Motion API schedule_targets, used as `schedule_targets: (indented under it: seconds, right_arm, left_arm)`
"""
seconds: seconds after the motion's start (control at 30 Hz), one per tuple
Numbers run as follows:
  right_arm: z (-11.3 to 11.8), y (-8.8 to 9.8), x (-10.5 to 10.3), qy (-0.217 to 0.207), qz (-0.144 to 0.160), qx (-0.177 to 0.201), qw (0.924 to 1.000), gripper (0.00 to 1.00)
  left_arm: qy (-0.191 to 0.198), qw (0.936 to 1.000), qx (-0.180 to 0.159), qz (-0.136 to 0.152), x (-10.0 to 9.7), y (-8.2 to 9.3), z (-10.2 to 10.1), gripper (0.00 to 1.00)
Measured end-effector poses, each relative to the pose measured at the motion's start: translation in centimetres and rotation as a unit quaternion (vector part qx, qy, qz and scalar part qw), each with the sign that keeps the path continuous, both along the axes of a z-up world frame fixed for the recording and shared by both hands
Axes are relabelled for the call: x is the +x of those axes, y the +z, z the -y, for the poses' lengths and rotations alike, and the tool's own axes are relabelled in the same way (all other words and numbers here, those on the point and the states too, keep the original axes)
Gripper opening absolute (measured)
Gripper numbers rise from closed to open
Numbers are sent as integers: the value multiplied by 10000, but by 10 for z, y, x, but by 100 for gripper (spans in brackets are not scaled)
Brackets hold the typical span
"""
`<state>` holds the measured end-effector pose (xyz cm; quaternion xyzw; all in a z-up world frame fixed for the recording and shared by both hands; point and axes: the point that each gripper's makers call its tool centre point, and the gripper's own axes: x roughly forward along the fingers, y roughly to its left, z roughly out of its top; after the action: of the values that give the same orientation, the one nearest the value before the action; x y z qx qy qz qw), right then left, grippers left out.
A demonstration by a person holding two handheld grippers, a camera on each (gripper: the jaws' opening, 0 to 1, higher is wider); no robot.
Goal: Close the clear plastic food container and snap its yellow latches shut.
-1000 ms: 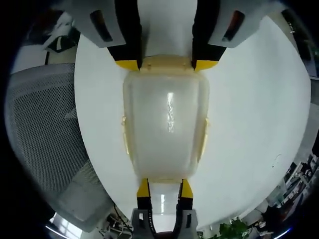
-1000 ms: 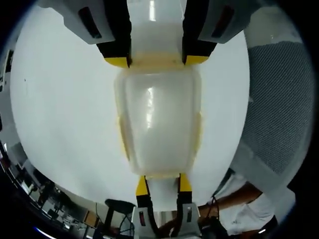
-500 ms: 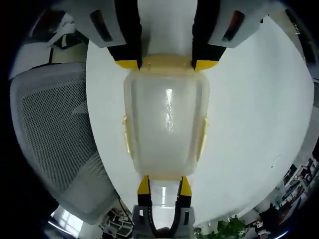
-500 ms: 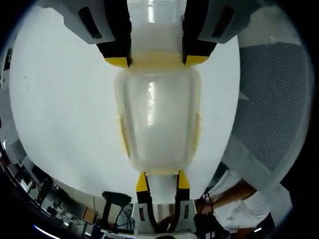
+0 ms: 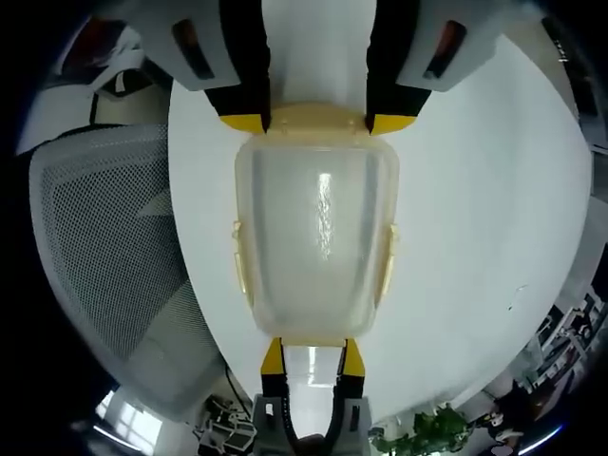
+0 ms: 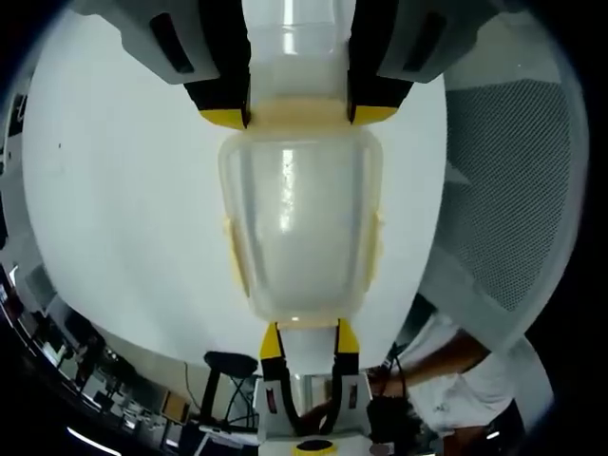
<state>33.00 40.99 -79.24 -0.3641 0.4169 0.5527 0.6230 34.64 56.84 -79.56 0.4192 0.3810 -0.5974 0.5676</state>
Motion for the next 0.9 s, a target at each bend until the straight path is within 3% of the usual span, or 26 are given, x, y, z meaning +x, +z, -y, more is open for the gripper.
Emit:
schedule_targets:
  seconds: [0.53, 0.9]
  right_arm:
    - [12, 31, 11, -9, 23, -15, 10000, 39]
    - [21, 32, 11, 9, 76, -15, 10000, 39]
  left_arm:
    - [0, 9999, -149, -32, 11, 32, 12, 38]
    - [59, 9999, -126, 27, 9, 36, 21, 38]
